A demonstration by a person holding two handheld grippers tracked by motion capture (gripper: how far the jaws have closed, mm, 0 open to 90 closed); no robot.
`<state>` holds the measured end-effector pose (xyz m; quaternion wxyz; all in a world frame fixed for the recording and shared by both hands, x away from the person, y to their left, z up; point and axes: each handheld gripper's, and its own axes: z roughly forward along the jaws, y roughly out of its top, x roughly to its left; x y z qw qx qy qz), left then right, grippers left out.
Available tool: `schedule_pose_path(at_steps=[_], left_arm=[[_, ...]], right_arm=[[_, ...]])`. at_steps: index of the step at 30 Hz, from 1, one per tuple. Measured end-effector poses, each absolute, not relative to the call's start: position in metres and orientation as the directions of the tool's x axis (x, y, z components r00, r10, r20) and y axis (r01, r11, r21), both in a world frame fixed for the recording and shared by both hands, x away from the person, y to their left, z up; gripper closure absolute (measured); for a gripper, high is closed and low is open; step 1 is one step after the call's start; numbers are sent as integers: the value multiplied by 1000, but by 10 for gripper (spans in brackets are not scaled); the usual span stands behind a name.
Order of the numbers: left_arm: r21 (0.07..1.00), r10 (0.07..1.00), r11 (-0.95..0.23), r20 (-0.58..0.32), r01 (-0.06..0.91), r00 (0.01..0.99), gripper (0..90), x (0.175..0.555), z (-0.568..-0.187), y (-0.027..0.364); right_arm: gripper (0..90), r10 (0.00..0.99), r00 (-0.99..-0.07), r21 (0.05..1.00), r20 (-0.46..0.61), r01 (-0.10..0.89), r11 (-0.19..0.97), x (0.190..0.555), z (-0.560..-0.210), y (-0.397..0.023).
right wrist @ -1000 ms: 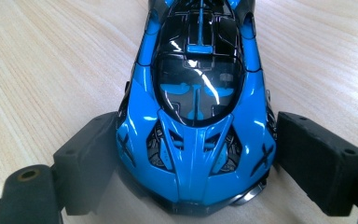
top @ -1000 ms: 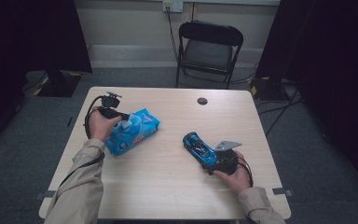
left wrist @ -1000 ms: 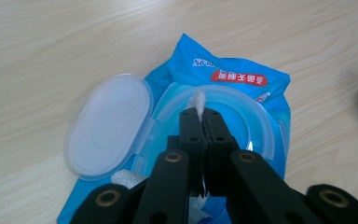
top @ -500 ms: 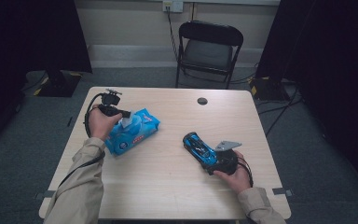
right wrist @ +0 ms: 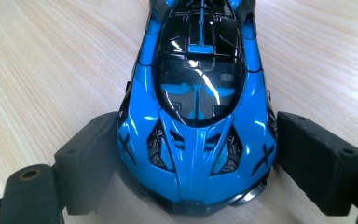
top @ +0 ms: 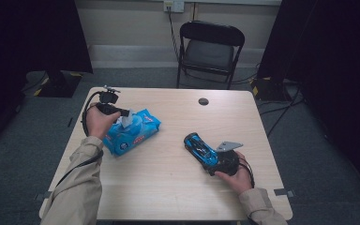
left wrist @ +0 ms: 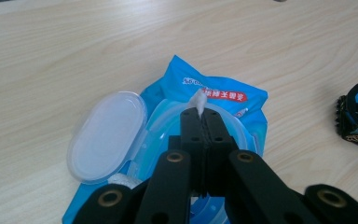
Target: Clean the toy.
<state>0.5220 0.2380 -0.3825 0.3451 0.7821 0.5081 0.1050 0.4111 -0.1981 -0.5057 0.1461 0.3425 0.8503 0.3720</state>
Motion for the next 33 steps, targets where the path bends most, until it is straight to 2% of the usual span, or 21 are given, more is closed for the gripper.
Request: schedule_pose_path(at_steps=[8,33], left_arm=[[650,859,-264,-178,712,480,896,521,-368,234],[669,868,-195,-223,717,444,897,521,-349,237]], right_arm=[[153,691,-723,733,7,474,489,411,-506,-198],[153,691,-723,734,5,472,488,411,-506,-198]])
